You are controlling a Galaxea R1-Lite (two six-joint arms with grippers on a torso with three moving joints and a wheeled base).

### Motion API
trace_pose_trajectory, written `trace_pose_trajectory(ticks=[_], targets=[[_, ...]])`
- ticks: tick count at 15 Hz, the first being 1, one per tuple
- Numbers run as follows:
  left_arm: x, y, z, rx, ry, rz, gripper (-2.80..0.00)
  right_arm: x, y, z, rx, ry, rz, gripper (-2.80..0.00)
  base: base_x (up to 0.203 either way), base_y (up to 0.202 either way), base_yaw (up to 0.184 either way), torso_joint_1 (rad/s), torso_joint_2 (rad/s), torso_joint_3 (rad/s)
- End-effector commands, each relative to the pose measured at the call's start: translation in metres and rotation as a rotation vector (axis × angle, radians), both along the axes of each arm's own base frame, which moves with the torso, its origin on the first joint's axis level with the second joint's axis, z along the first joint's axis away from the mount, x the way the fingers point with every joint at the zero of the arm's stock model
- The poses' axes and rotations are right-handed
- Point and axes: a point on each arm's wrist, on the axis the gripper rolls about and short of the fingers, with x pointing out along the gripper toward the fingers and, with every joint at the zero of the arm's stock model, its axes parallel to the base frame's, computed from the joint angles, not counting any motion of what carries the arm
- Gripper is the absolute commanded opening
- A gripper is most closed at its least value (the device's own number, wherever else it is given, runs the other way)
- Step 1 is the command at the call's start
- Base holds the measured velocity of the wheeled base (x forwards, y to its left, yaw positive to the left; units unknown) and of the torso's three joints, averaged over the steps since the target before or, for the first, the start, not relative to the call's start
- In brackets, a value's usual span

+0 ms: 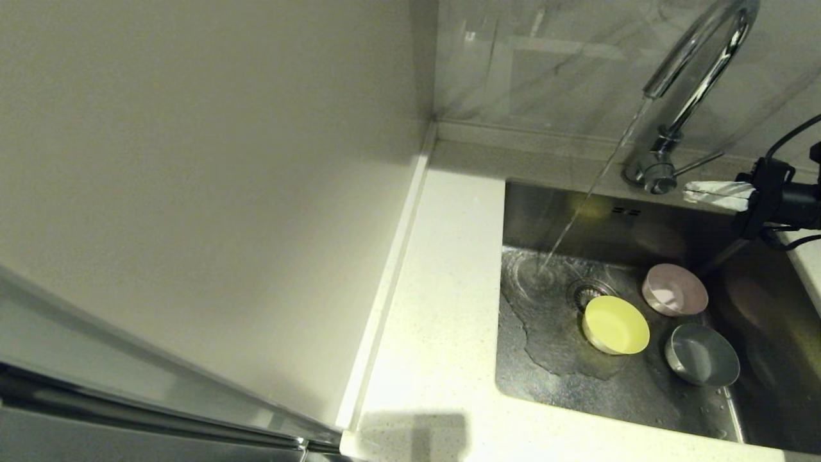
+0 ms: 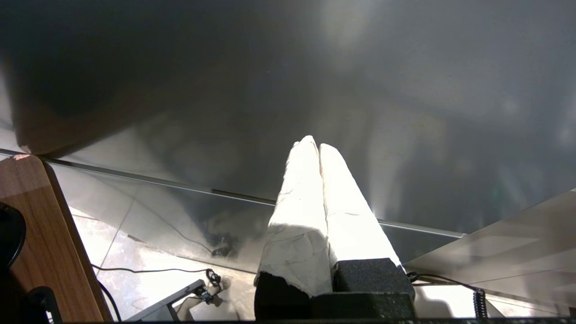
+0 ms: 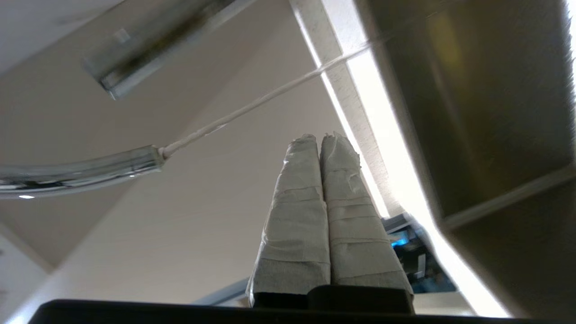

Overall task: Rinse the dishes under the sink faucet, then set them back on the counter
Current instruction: Turn off the faucet

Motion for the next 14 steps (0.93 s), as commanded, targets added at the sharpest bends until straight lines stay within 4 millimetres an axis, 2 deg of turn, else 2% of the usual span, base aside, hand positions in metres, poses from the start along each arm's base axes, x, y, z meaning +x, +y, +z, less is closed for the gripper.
trace_pose_trajectory(ticks=[1,6,14], targets=[[0.0,0.0,-0.001,0.0,0.003,0.0,-2.8,0.008,-0.004,-0.008,-0.008,-0.024,0.006,-2.8,0.0,0.0,0.0,0.0,0.0,0.0],[0.0,0.0,-0.001,0.0,0.003,0.0,-2.8,0.018,-0.012,-0.011,-0.084,-0.117,-0.042,-2.8,0.0,0.0,0.0,0.0,0.0,0.0],[0.0,0.0,-0.001,0.0,0.003,0.0,-2.8,0.018,-0.012,-0.005,-0.084,-0.12,-0.044,-2.8,0.0,0.0,0.0,0.0,0.0,0.0]])
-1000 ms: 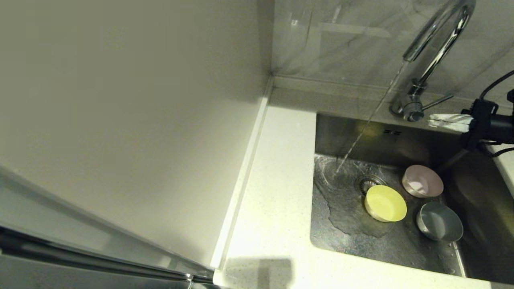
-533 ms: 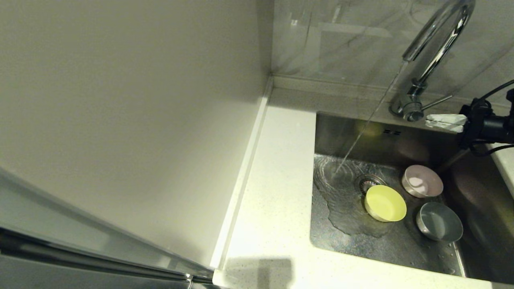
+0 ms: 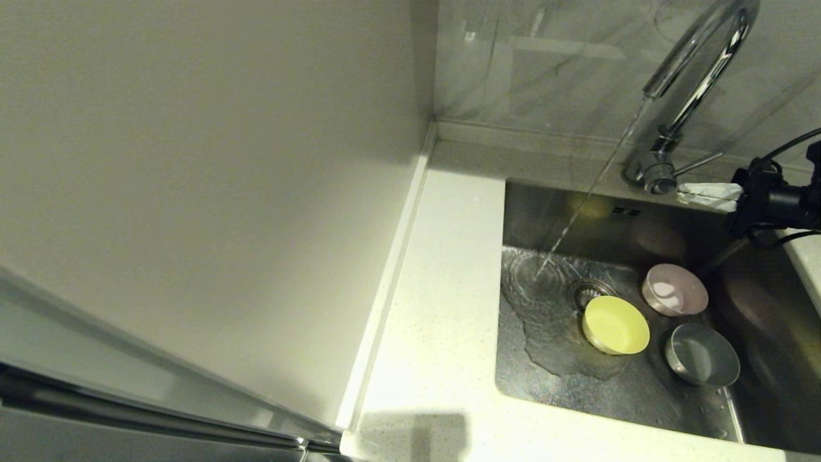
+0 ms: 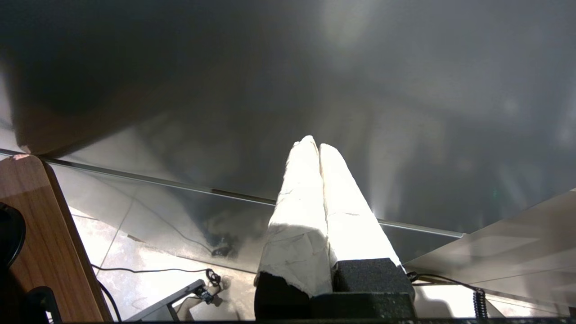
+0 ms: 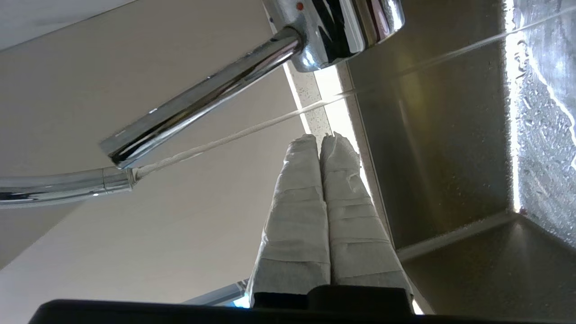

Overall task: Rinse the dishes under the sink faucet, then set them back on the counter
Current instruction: Turn off the faucet

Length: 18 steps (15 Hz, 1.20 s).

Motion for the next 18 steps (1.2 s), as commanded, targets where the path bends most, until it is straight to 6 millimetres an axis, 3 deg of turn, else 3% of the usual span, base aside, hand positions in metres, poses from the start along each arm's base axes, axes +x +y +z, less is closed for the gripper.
trace_pose_trajectory(ticks=[1,6,9,18], targets=[[0.0,0.0,-0.001,-0.001,0.003,0.0,-2.8,-0.001,0.001,0.006,-0.008,-0.024,0.009,-2.8,0.0,0.0,0.0,0.0,0.0,0.0],[0.0,0.0,-0.001,-0.001,0.003,0.0,-2.8,-0.001,0.006,0.022,-0.061,-0.122,0.014,-2.8,0.0,0.0,0.0,0.0,0.0,0.0],[0.0,0.0,-0.001,-0.001,0.003,0.0,-2.8,0.009,0.018,0.03,-0.14,-0.176,-0.101,-2.8,0.0,0.0,0.0,0.0,0.0,0.0],[0.0,0.0,-0.001,-0.001,0.003,0.0,-2.8,0.027,0.017,0.029,-0.189,-0.258,-0.293,-2.8,0.0,0.0,0.0,0.0,0.0,0.0]])
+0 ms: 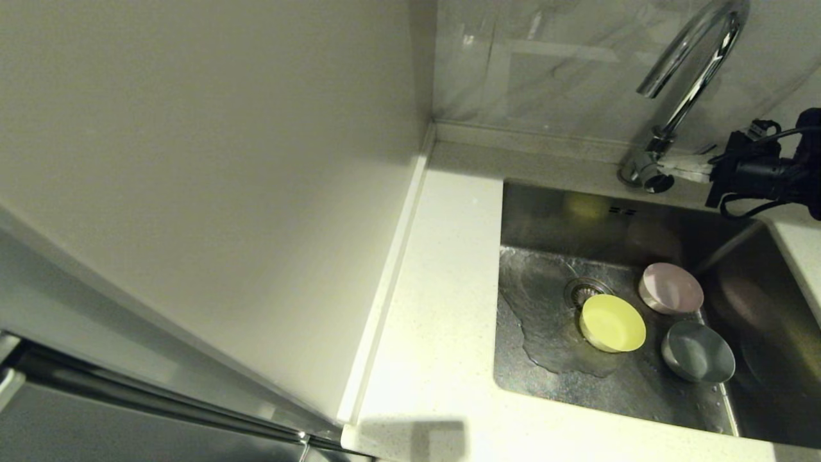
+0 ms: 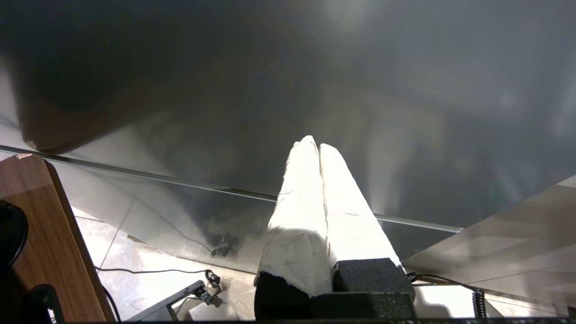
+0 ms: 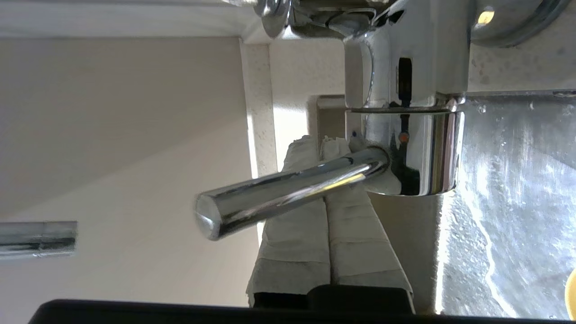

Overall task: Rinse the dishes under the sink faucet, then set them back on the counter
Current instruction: Turn off the faucet, then put a bowl back to the table from the sink

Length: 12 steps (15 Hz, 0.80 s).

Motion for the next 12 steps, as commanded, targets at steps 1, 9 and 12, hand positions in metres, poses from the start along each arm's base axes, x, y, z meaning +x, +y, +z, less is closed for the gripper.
trace_pose_trajectory(ticks=[1,9,12], targets=[[0.0,0.0,-0.001,0.0,0.003,0.001,-2.8,0.004,-0.003,0.0,0.023,-0.022,-0.017,-2.8,0.0,0.0,0.0,0.0,0.0,0.0],[0.0,0.0,-0.001,0.0,0.003,0.001,-2.8,-0.017,-0.019,0.012,0.062,-0.021,-0.064,-2.8,0.0,0.0,0.0,0.0,0.0,0.0],[0.0,0.0,-0.001,0.0,0.003,0.001,-2.8,-0.042,-0.032,0.02,0.069,-0.007,-0.113,-2.8,0.0,0.0,0.0,0.0,0.0,0.0]])
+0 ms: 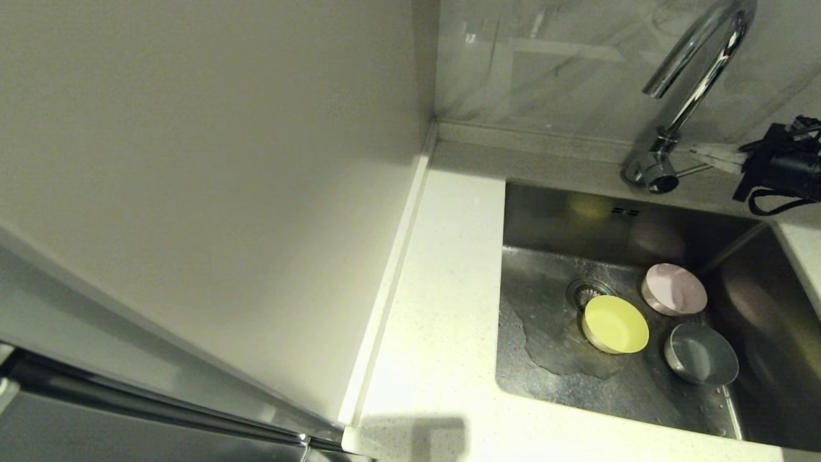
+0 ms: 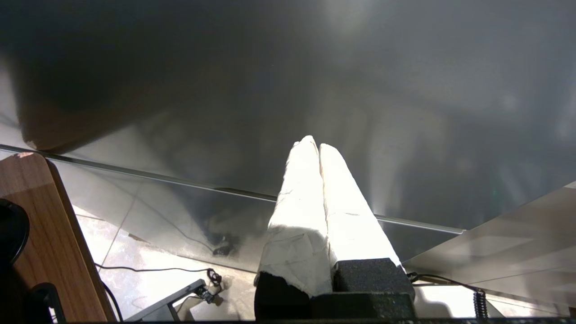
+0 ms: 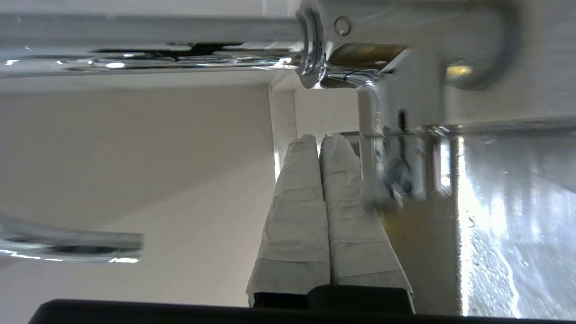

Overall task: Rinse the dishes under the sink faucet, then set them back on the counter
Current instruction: Put a bowl back to the table from the sink

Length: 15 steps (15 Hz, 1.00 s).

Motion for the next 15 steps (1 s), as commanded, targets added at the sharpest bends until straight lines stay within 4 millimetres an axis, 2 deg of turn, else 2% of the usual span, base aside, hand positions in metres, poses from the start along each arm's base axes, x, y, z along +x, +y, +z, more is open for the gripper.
trace_pose_trajectory(ticks=[1,4,6,7,10,12,15], targets=[[0.0,0.0,-0.001,0.0,0.003,0.0,-2.8,-0.023,-0.008,0.017,-0.004,-0.012,-0.03,-2.8,0.0,0.0,0.0,0.0,0.0,0.0],[0.0,0.0,-0.001,0.0,0.002,0.0,-2.8,-0.041,-0.017,0.029,-0.023,-0.034,-0.033,-2.8,0.0,0.0,0.0,0.0,0.0,0.0],[0.0,0.0,-0.001,0.0,0.002,0.0,-2.8,-0.052,-0.017,0.03,-0.062,-0.054,-0.048,-2.8,0.0,0.0,0.0,0.0,0.0,0.0],[0.0,0.0,-0.001,0.0,0.003,0.0,-2.8,-0.06,-0.016,0.026,-0.118,-0.081,-0.058,-2.8,0.0,0.0,0.0,0.0,0.0,0.0],[0.0,0.0,-0.001,0.0,0.003,0.0,-2.8,-0.084,-0.014,0.007,-0.426,-0.226,-0.089,-2.8,0.0,0.0,0.0,0.0,0.0,0.0],[0.0,0.0,-0.001,0.0,0.003,0.0,-2.8,-0.103,-0.019,0.003,-0.578,-0.279,-0.118,-2.8,0.0,0.0,0.0,0.0,0.0,0.0],[0.0,0.0,-0.001,0.0,0.003,0.0,-2.8,-0.11,-0.02,-0.01,-0.735,-0.296,-0.141,-2.8,0.0,0.0,0.0,0.0,0.0,0.0]])
